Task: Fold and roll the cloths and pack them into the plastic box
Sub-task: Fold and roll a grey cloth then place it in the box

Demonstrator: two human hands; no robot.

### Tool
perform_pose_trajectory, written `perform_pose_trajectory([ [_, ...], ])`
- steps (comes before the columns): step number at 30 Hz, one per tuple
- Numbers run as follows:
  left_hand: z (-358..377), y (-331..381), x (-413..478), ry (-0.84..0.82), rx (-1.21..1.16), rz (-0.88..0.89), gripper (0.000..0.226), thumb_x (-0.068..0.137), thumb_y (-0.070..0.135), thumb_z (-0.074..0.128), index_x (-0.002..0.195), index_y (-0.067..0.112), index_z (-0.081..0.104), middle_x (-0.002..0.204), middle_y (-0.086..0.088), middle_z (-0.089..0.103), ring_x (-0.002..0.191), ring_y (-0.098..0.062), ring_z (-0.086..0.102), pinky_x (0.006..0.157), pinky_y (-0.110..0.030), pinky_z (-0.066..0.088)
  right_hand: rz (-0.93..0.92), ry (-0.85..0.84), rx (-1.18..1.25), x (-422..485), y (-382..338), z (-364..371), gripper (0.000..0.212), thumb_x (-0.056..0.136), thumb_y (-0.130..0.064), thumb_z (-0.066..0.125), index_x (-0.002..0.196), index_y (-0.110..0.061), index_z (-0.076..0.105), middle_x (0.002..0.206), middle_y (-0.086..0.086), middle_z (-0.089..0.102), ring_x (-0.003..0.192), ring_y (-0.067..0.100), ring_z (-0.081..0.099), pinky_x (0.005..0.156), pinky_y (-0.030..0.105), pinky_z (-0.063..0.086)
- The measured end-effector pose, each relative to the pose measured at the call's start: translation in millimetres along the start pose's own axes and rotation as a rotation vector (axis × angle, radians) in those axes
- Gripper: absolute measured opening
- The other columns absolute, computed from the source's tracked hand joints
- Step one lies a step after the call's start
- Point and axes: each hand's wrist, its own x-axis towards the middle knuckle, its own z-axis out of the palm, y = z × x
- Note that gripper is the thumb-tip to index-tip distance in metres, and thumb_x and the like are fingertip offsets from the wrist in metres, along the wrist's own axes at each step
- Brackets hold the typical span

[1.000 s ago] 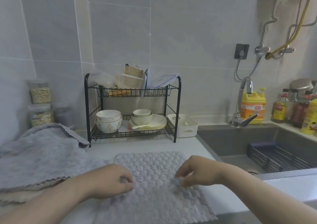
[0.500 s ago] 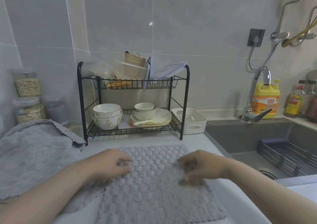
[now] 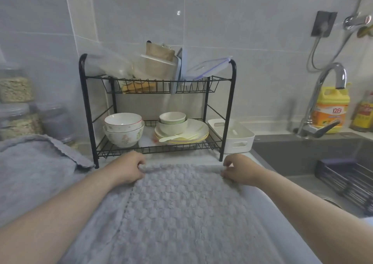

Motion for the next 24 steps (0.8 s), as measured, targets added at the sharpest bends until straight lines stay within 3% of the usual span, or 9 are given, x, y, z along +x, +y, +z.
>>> perform_pose_trajectory([
  [2, -7, 0, -3, 0.061, -0.086, 0.011, 0.019, 0.071, 0.012, 0.073, 0.067, 0.017, 0.055, 0.076, 0.002, 0.057, 0.074, -0.019, 0.055, 0.060, -0.029, 0.038, -0.010, 0.094, 0.039, -1, -2, -6, 0.016, 0.084, -0.025, 0.065, 0.084, -0.017, 0.051, 0.077, -0.002, 0.055, 0.075, 0.024, 0.052, 0.066, 0.033, 0.045],
  [4, -16, 1, -13, 0.109, -0.161, 0.035, 0.022, 0.070, 0.007, 0.076, 0.068, 0.017, 0.056, 0.075, -0.001, 0.060, 0.074, -0.022, 0.058, 0.061, -0.029, 0.041, -0.019, 0.159, 0.162, -7, -5, -15, 0.020, 0.084, -0.022, 0.066, 0.088, -0.021, 0.047, 0.079, 0.001, 0.057, 0.069, 0.025, 0.056, 0.061, 0.033, 0.047],
  [6, -25, 6, -31, 0.145, -0.277, 0.038, 0.023, 0.071, 0.004, 0.077, 0.072, 0.016, 0.058, 0.072, -0.004, 0.063, 0.067, -0.023, 0.061, 0.059, -0.031, 0.046, -0.051, 0.160, 0.270, -22, -10, -25, 0.023, 0.084, -0.018, 0.068, 0.098, -0.023, 0.050, 0.086, 0.004, 0.060, 0.068, 0.023, 0.058, 0.056, 0.027, 0.046],
  [9, -37, 17, -67, 0.126, -0.554, -0.019, 0.019, 0.076, -0.003, 0.073, 0.076, 0.008, 0.058, 0.070, -0.009, 0.063, 0.060, -0.027, 0.068, 0.058, -0.035, 0.058, -0.117, 0.147, 0.277, -53, -17, -38, 0.020, 0.081, -0.011, 0.071, 0.082, -0.025, 0.057, 0.078, -0.005, 0.056, 0.068, 0.014, 0.056, 0.054, 0.016, 0.041],
  [12, -40, 23, -107, 0.072, -0.722, -0.044, 0.021, 0.073, -0.007, 0.075, 0.069, 0.003, 0.057, 0.063, -0.008, 0.064, 0.058, -0.025, 0.067, 0.055, -0.031, 0.055, -0.122, 0.055, 0.429, -90, -21, -46, 0.015, 0.080, -0.004, 0.070, 0.080, -0.015, 0.061, 0.067, -0.003, 0.058, 0.052, 0.004, 0.055, 0.051, 0.012, 0.043],
  [15, -31, 27, -142, 0.031, -0.665, 0.012, 0.021, 0.066, -0.006, 0.079, 0.061, 0.007, 0.064, 0.066, -0.002, 0.071, 0.063, -0.017, 0.067, 0.058, -0.025, 0.053, -0.102, -0.011, 0.503, -123, -15, -43, 0.005, 0.080, -0.001, 0.071, 0.079, -0.004, 0.066, 0.072, 0.009, 0.067, 0.060, 0.012, 0.060, 0.060, 0.022, 0.052],
  [18, -21, 27, -165, 0.013, -0.544, 0.033, 0.028, 0.071, -0.004, 0.072, 0.059, 0.020, 0.066, 0.083, 0.000, 0.075, 0.084, -0.018, 0.071, 0.072, -0.023, 0.053, -0.086, 0.008, 0.404, -145, -6, -34, 0.006, 0.076, -0.008, 0.074, 0.076, -0.012, 0.071, 0.083, 0.007, 0.074, 0.066, 0.023, 0.063, 0.068, 0.036, 0.055],
  [20, -17, 24, -173, -0.018, -0.463, 0.035, 0.038, 0.074, 0.000, 0.067, 0.060, 0.034, 0.063, 0.092, 0.001, 0.073, 0.090, -0.011, 0.069, 0.081, -0.027, 0.053, -0.078, 0.008, 0.333, -157, -1, -28, 0.008, 0.075, -0.009, 0.074, 0.076, -0.018, 0.073, 0.085, 0.002, 0.074, 0.068, 0.017, 0.065, 0.074, 0.035, 0.056],
  [24, -11, 19, -181, -0.079, -0.330, 0.051, 0.023, 0.078, 0.005, 0.058, 0.063, 0.021, 0.051, 0.105, 0.004, 0.070, 0.101, -0.001, 0.063, 0.090, -0.037, 0.051, -0.067, 0.007, 0.216, -177, 8, -17, 0.013, 0.075, -0.011, 0.067, 0.078, -0.023, 0.071, 0.086, -0.006, 0.074, 0.081, 0.013, 0.068, 0.081, 0.035, 0.056],
])
